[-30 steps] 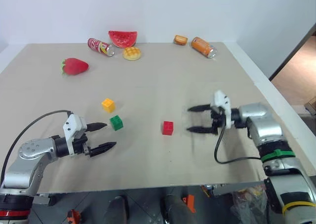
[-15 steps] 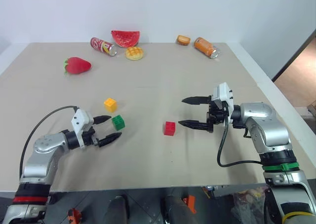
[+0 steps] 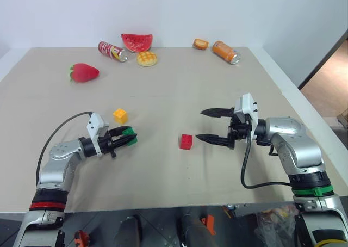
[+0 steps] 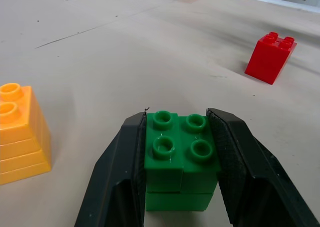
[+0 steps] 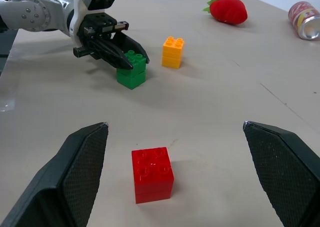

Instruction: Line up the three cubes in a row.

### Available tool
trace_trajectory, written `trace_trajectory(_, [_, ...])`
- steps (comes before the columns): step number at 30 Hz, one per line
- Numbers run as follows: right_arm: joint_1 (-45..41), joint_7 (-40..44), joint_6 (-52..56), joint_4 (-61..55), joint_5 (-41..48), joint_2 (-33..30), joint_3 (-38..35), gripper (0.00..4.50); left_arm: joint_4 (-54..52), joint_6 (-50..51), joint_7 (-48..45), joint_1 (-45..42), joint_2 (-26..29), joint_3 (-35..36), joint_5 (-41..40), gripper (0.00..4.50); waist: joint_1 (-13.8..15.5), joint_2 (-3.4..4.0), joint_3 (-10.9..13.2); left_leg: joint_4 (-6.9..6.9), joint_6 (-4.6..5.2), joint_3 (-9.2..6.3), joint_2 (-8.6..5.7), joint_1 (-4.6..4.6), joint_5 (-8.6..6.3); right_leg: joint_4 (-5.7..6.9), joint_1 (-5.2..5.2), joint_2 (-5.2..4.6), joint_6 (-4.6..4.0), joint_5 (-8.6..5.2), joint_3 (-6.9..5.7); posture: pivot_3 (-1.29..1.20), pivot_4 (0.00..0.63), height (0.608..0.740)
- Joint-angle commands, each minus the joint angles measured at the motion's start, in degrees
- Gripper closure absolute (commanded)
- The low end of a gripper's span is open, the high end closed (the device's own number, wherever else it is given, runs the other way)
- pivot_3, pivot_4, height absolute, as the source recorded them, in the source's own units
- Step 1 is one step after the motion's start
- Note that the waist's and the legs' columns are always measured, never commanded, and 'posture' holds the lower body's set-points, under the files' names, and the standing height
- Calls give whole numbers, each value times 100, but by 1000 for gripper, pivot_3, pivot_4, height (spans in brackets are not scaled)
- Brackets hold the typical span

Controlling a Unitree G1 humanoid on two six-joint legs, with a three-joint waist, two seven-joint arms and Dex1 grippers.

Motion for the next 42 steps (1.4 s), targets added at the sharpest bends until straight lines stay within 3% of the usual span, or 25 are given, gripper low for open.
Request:
trace_trajectory(1, [-48, -51, -13, -245, 140, -60, -209, 0, -44, -8, -83, -47, 39, 22, -49, 3212, 0, 0, 0, 1, 0, 0, 0, 0, 0, 0, 0, 0, 0, 0, 0, 0, 150, 740])
trace_trajectory(11, [-162, -76, -72, -184, 135, 89, -57, 0, -33, -299, -650, -833, -113, -557, 150, 3212, 17, 0, 0, 5, 0, -2, -2, -3, 0, 0, 2, 1, 4, 3, 0, 0, 150, 740])
trace_trajectory(21, [234, -380, 241, -914, 390, 39, -274, 0, 1846, -1379, -2143, -2142, -439, -1406, 752, 3212, -12, 0, 0, 3, 4, -6, -3, -4, -2, 0, 0, 8, 17, 7, 1, 0, 150, 740])
trace_trajectory(30, [818, -810, 610, -1658, 686, -132, -652, 0, 3971, -2388, -2424, -3005, -695, -1254, 1107, 3212, 2, 0, 0, 13, 7, -20, -5, -10, -3, 0, 4, 10, 9, 3, -3, 0, 150, 740])
trace_trajectory(42, [785, -905, 633, -1647, 710, -142, -601, 0, 4153, -2444, -2519, -3094, -1053, -1057, 1111, 3212, 2, 0, 0, 21, 17, -21, -7, -16, 5, 0, 5, 9, 12, 11, -1, 0, 150, 740])
